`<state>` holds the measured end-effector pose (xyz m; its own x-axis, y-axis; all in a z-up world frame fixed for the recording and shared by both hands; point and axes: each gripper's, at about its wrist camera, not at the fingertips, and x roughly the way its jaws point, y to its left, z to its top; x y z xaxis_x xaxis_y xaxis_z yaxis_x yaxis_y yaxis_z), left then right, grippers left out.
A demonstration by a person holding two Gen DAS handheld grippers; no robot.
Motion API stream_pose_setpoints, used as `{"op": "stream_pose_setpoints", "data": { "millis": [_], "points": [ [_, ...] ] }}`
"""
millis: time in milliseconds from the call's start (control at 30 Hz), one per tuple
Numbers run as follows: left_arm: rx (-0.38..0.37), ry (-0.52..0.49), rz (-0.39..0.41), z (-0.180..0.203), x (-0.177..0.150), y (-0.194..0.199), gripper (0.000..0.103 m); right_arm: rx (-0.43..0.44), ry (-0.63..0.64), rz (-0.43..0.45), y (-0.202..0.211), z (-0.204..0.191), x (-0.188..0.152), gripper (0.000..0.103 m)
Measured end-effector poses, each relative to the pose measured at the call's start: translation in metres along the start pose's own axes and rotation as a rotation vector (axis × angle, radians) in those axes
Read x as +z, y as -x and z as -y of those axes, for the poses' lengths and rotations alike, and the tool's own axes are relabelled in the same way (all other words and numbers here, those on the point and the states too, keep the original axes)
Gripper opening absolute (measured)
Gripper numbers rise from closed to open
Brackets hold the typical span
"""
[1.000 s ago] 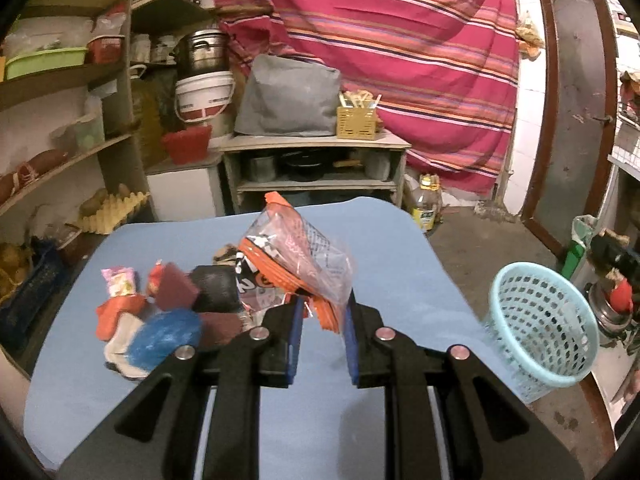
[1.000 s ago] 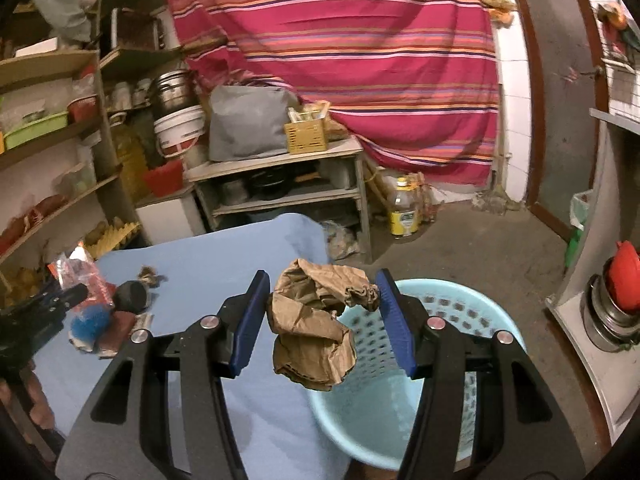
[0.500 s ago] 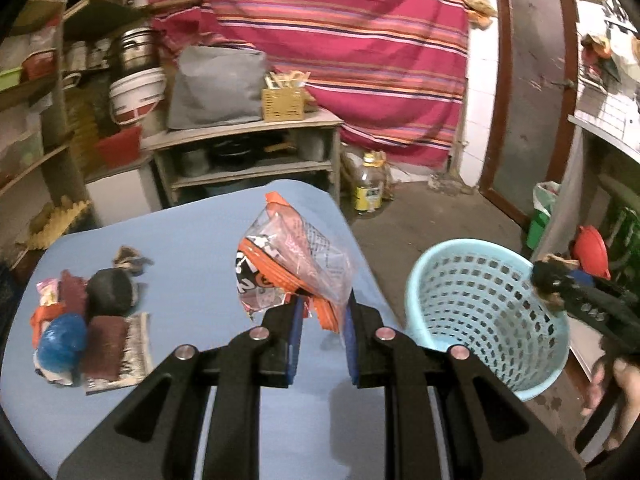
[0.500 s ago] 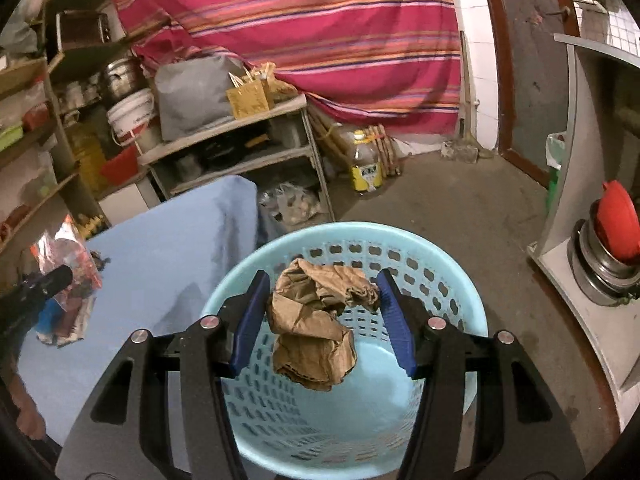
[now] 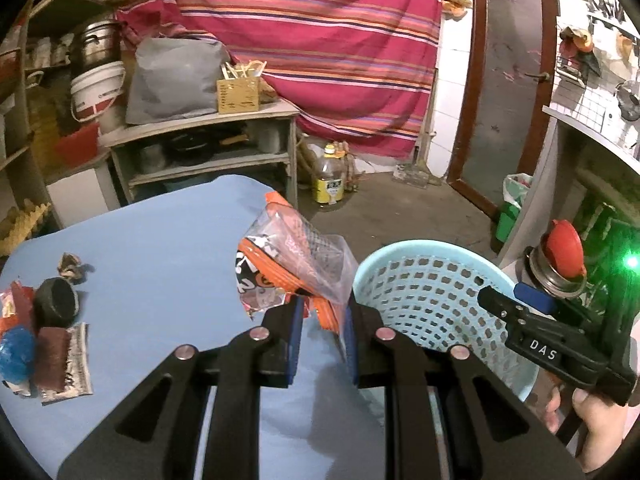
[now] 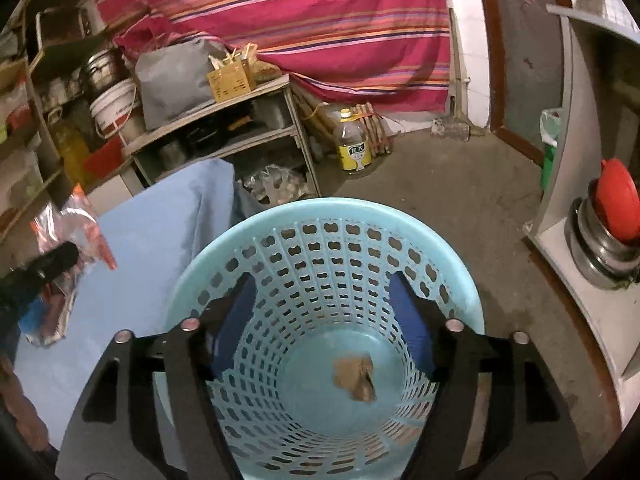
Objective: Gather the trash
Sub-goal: 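Move the clear bag over the basket and open the left tool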
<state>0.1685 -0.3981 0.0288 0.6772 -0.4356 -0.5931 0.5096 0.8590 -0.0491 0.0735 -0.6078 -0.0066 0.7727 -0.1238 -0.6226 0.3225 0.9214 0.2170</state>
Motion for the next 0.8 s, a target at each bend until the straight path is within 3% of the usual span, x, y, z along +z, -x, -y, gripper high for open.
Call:
{"op": "stream_pose_setpoints", "data": {
  "millis": [400, 633, 733, 800],
  "points": [
    [-0.08, -0.021, -0.056, 0.033, 0.003, -0.04, 0.02, -0.053, -0.018, 0.031, 0.019, 0.025, -0.001, 0.084],
    [-0.089, -0.035, -0.094, 0.05, 0.006, -0.068, 0.02, -0.074, -0.035, 0.042, 0.025, 0.031, -0.001, 0.084],
    [-0.095, -0.039, -0.131, 0.054, 0.008, -0.08, 0.027, -0.073, -0.041, 0.04, 0.025, 0.033, -0.002, 0.084],
    [-0.083, -0.037, -0.15, 0.054, 0.009, -0.085, 0.039, -0.074, -0.044, 0.04, 0.024, 0.033, -0.002, 0.084]
  ]
}}
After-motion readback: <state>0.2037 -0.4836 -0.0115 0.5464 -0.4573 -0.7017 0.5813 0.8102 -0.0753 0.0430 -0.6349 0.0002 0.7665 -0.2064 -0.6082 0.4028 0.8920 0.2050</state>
